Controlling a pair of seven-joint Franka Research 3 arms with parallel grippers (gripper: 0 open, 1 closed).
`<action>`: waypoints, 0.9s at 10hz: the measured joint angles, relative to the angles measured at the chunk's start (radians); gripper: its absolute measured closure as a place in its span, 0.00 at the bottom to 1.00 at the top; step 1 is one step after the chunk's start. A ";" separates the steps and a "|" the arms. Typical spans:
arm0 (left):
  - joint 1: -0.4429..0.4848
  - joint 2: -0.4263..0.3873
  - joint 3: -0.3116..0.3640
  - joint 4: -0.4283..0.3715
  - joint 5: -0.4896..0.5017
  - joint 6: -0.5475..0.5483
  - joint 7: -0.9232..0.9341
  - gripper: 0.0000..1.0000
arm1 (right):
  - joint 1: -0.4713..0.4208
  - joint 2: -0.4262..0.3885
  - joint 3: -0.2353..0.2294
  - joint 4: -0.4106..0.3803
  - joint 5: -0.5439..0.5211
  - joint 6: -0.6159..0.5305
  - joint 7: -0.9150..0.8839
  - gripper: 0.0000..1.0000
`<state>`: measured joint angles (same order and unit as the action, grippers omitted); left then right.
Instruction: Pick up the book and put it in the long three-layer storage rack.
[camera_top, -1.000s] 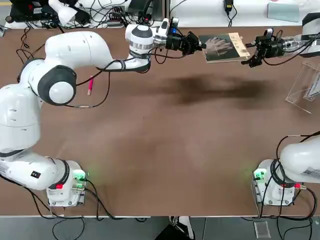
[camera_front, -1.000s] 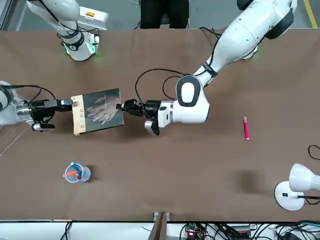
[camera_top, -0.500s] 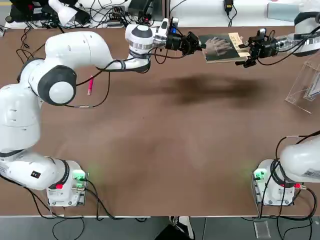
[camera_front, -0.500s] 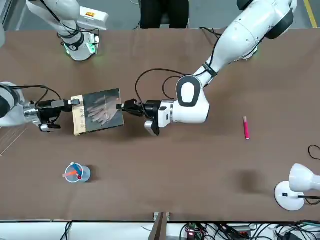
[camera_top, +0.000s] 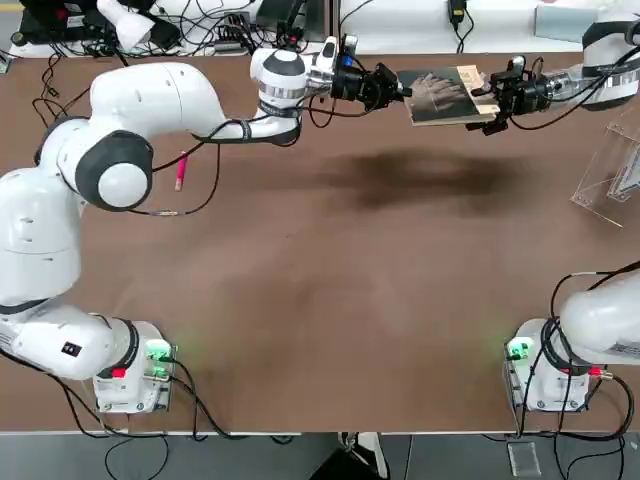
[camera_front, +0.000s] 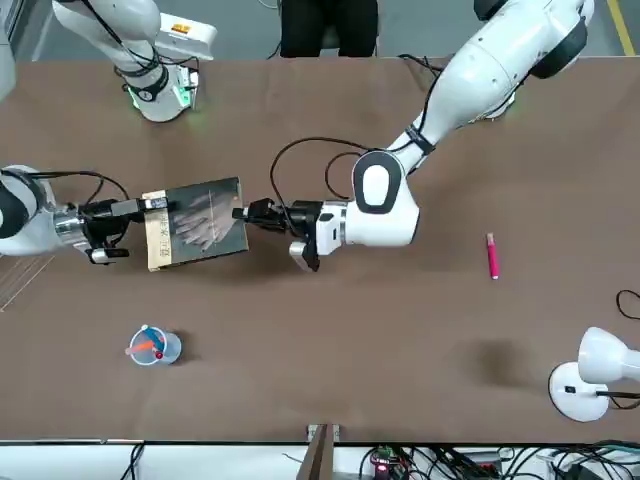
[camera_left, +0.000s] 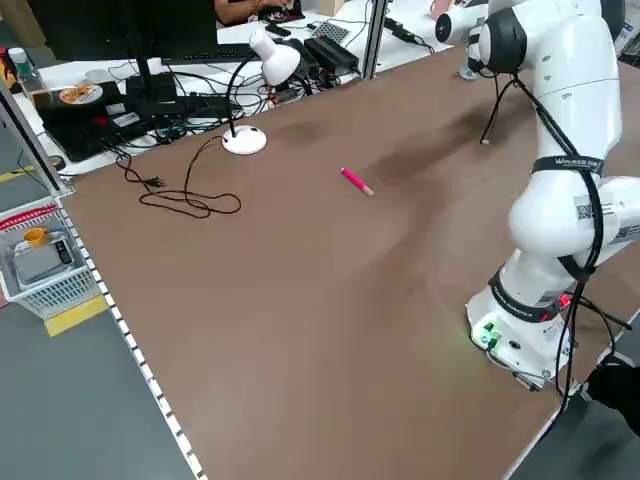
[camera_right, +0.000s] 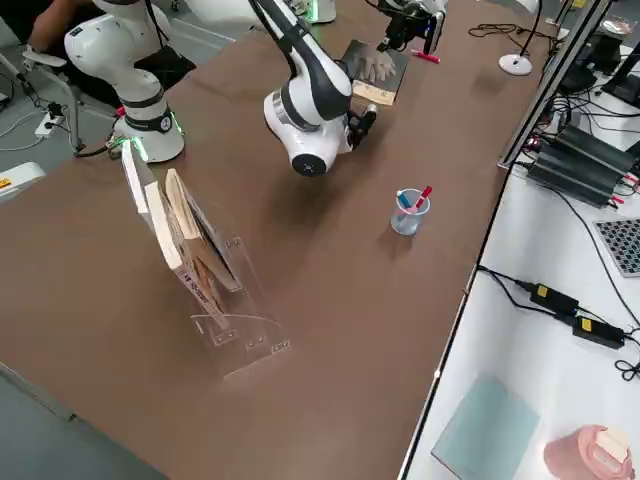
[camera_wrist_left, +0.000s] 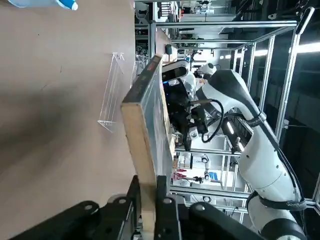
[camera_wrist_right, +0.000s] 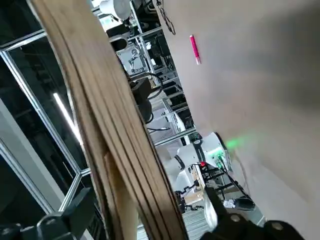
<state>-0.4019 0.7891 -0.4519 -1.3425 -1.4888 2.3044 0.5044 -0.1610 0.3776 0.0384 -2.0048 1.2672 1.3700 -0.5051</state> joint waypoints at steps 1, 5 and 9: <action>0.000 0.000 0.000 0.000 0.000 0.000 0.000 1.00 | 0.000 0.000 0.000 0.000 0.000 0.000 0.002 0.22; 0.001 0.000 0.000 0.001 0.000 0.000 0.000 1.00 | 0.000 0.000 -0.001 0.000 0.001 0.000 0.031 0.67; 0.000 0.001 0.000 0.002 0.000 0.000 0.000 0.95 | -0.003 -0.001 -0.001 0.007 0.005 -0.011 0.081 0.85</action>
<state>-0.4018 0.7904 -0.4518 -1.3407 -1.4888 2.3044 0.5043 -0.1637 0.3769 0.0372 -1.9973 1.2720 1.3593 -0.4244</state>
